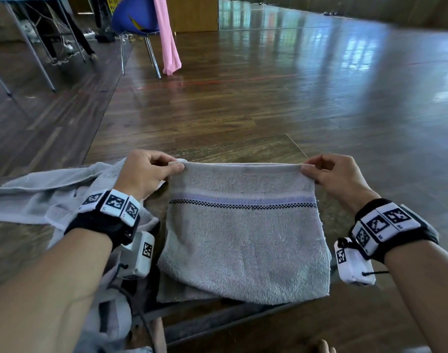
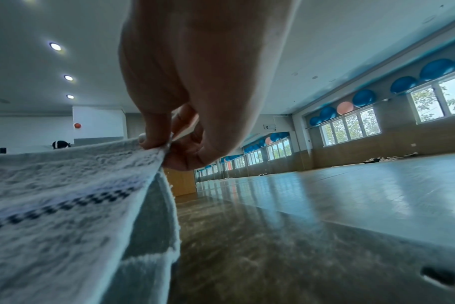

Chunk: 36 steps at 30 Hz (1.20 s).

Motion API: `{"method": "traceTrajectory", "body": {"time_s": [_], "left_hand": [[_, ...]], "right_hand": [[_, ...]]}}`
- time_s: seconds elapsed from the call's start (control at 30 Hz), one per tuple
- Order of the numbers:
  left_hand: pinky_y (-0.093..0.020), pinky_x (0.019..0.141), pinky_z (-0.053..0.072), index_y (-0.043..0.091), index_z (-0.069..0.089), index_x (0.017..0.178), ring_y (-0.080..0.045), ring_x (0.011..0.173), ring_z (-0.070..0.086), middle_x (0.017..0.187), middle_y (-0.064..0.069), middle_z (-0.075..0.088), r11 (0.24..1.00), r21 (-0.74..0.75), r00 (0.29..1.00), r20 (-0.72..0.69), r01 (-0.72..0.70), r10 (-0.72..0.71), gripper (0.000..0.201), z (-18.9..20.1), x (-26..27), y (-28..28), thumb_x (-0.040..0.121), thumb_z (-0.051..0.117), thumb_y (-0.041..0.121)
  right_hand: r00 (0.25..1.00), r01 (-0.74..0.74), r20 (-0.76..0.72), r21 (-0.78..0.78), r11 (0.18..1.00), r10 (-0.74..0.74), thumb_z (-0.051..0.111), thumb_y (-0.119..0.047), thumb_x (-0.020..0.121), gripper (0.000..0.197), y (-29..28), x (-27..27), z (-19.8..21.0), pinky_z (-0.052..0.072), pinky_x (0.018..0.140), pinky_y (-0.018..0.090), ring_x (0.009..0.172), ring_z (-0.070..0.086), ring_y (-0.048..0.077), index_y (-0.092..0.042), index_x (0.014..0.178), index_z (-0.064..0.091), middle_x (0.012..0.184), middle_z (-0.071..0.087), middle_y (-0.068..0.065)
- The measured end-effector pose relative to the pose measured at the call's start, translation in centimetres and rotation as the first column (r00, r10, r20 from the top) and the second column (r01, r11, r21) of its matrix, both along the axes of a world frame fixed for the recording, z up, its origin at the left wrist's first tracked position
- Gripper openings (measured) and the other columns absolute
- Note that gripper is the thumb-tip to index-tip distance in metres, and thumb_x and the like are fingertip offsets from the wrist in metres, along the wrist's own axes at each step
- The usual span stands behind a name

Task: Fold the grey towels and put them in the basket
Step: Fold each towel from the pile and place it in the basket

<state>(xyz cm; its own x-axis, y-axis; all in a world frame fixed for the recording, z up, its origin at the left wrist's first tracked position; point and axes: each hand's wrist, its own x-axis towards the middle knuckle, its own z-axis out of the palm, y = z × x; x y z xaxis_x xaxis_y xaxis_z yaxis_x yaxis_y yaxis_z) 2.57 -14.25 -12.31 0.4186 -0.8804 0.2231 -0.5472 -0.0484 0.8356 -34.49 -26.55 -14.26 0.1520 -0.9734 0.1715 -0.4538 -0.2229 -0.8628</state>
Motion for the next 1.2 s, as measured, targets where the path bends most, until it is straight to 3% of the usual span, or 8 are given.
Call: {"method": "traceTrajectory", "body": {"time_s": [0.13,0.23,0.33,0.43,0.7,0.83,1.0,1.2], "left_hand": [[-0.010,0.055,0.049,0.023,0.078,0.087,0.004,0.064,0.062,0.074,0.007,0.073,0.997,-0.027,0.997,0.005,0.079,-0.079,0.019,1.4,0.6,1.6,0.071,0.088,0.022],[-0.011,0.058,0.050,0.027,0.080,0.085,0.001,0.066,0.066,0.073,0.008,0.076,0.993,0.025,0.989,0.086,0.118,-0.119,0.018,2.9,0.5,2.9,0.070,0.088,0.023],[-0.026,0.067,0.059,0.029,0.079,0.076,-0.010,0.070,0.071,0.073,0.009,0.076,0.986,0.089,0.974,0.163,0.143,-0.156,0.015,4.9,0.0,3.9,0.068,0.090,0.022],[-0.040,0.071,0.059,0.024,0.080,0.075,-0.023,0.072,0.071,0.071,0.002,0.076,0.978,0.131,0.963,0.196,0.163,-0.187,0.015,7.6,-0.7,4.8,0.066,0.091,0.018],[-0.024,0.056,0.055,0.009,0.075,0.096,-0.016,0.060,0.063,0.075,-0.019,0.069,0.944,-0.023,0.923,0.221,0.328,-0.315,0.018,15.1,-3.0,9.0,0.079,0.080,0.005],[-0.013,0.059,0.051,0.007,0.080,0.091,-0.007,0.062,0.067,0.071,-0.002,0.075,0.931,-0.050,0.906,0.256,0.361,-0.337,0.015,17.0,-3.1,10.8,0.076,0.081,0.006],[-0.021,0.078,0.055,0.017,0.082,0.093,-0.009,0.077,0.072,0.081,0.006,0.078,0.939,0.032,0.874,0.356,0.343,-0.331,0.014,18.2,-2.7,11.6,0.079,0.082,0.014],[-0.021,0.077,0.056,0.018,0.081,0.090,-0.007,0.075,0.069,0.080,0.003,0.078,0.950,-0.014,0.883,0.373,0.312,-0.284,0.016,20.2,-2.4,11.2,0.075,0.085,0.013]], "right_hand": [[0.998,-0.001,0.070,-0.076,0.997,0.006,0.082,-0.015,0.083,0.021,1.3,-0.4,1.9,0.057,0.077,0.019,0.082,0.069,0.010,-0.022,0.102,0.077,0.093,0.075,-0.001],[0.999,-0.024,0.044,-0.130,0.991,0.030,0.081,-0.012,0.084,0.017,2.7,-0.9,3.4,0.057,0.083,0.025,0.086,0.072,0.013,-0.027,0.091,0.078,0.092,0.077,-0.001],[0.998,-0.066,0.008,-0.148,0.987,0.067,0.082,-0.010,0.083,0.022,3.9,-1.7,5.1,0.053,0.068,0.011,0.074,0.069,0.001,-0.032,0.081,0.076,0.081,0.076,-0.007],[0.997,-0.076,-0.014,-0.170,0.982,0.075,0.084,-0.011,0.080,0.020,4.6,-2.5,7.6,0.052,0.073,0.018,0.076,0.069,0.006,-0.030,0.079,0.076,0.080,0.077,-0.006],[0.992,-0.116,0.024,-0.224,0.968,0.124,0.086,-0.015,0.076,0.019,7.7,-4.5,14.8,0.058,0.071,0.028,0.068,0.069,0.010,-0.029,0.085,0.076,0.073,0.075,0.004],[0.979,-0.117,0.123,-0.300,0.947,0.160,0.084,-0.018,0.077,0.014,10.0,-5.7,16.5,0.056,0.068,0.014,0.073,0.074,0.005,-0.030,0.081,0.079,0.077,0.078,-0.004],[0.974,-0.165,0.100,-0.304,0.938,0.203,0.079,-0.012,0.082,0.020,11.2,-6.4,18.3,0.059,0.078,0.018,0.084,0.075,0.009,-0.032,0.082,0.082,0.088,0.080,-0.004],[0.983,-0.141,0.059,-0.355,0.924,0.172,0.079,-0.011,0.084,0.016,10.7,-5.4,20.9,0.059,0.078,0.021,0.077,0.072,0.008,-0.022,0.095,0.079,0.084,0.078,-0.003]]}}
